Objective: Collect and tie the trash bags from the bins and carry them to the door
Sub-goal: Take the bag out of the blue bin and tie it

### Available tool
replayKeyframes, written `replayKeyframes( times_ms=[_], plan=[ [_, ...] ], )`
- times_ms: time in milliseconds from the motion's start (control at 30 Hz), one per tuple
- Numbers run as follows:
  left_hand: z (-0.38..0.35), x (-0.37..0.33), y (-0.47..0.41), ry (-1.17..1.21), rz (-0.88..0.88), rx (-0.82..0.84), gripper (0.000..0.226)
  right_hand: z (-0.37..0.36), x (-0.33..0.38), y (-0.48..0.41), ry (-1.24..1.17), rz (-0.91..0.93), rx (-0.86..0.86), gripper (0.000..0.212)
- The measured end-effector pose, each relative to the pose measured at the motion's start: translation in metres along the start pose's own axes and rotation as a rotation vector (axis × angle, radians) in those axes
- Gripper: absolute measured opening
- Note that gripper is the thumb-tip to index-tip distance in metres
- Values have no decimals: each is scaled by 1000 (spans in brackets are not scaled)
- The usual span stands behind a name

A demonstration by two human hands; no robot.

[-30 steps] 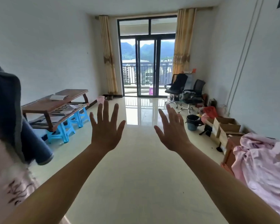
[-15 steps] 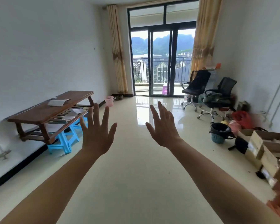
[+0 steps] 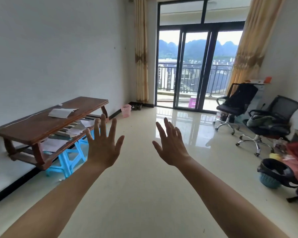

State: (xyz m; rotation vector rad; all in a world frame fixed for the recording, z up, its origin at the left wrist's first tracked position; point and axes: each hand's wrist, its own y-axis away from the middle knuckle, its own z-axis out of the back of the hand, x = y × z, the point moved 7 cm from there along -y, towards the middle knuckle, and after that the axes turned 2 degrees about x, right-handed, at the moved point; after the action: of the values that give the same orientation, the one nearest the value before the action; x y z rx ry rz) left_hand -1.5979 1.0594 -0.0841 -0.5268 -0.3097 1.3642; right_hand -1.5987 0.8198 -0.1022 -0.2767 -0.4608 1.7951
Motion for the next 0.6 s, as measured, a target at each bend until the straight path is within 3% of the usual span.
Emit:
replayKeyframes(
  times_ms=[300,600],
  plan=[
    [-133,-4,-202,51,-68,90,72,-78,-118,-167,30,-126,-8,74],
    [-284,-122,-400,119,-182,150,74,-158,-313,-270,88,-319,52,76]
  ],
)
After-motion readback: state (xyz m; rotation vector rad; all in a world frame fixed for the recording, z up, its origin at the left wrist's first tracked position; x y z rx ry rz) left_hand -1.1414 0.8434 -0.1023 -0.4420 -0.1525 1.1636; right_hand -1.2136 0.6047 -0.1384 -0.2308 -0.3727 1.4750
